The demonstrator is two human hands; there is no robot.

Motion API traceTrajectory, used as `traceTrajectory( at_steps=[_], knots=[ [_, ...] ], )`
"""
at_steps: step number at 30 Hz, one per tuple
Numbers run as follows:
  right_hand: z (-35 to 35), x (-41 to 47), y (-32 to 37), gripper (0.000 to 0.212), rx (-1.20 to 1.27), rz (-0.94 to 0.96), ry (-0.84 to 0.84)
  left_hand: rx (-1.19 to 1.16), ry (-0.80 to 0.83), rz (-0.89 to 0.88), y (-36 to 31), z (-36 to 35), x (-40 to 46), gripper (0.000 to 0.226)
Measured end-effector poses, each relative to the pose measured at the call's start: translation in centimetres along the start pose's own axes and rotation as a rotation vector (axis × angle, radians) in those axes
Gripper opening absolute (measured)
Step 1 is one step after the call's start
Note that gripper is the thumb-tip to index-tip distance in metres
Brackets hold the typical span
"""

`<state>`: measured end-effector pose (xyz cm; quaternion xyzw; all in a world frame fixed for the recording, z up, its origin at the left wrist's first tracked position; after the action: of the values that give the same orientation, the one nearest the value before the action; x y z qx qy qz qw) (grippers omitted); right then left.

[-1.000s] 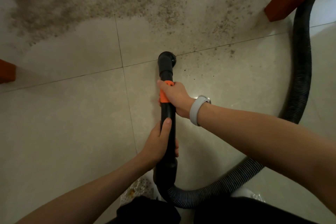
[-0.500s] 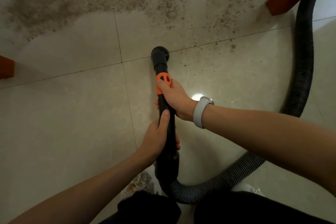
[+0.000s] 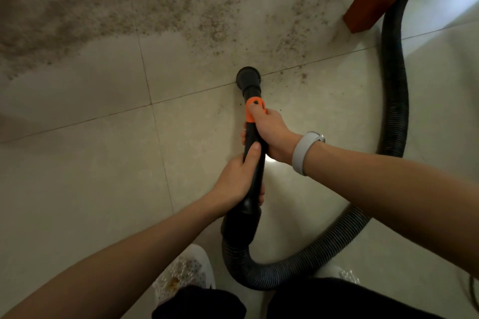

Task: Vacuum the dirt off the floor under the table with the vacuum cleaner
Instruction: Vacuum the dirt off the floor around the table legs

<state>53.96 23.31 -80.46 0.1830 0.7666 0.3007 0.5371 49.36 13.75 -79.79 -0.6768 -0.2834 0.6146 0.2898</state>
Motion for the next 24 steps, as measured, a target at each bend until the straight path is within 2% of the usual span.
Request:
traceTrajectory(
  at_steps=[15, 18, 24],
  knots=[
    [9.6, 0.7, 3.8, 0.019, 0.104, 0.084, -0.225, 0.195, 0.221, -0.019, -4.5, -5.2, 6.0, 0.048],
    [11.1, 0.9, 4.7, 0.019, 0.107, 0.104, -0.254, 0.202, 0.223, -0.035, -5.2, -6.1, 6.9, 0.049],
    [13.0, 2.1, 7.4, 0.014, -0.049, 0.124, -0.324, 0.204, 0.192, -0.094, -7.1, -7.4, 8.8, 0.054]
  ],
)
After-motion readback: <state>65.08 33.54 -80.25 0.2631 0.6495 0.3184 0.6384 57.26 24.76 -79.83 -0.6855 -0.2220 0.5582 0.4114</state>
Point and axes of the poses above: each hand's wrist, its own x-axis towards the middle knuckle, its own z-axis out of the back of the hand, y = z × x, the point moved 5 cm from there along x, towards the middle knuckle, and after that the axes turned 8 degrees about y, right-handed, at the moved point
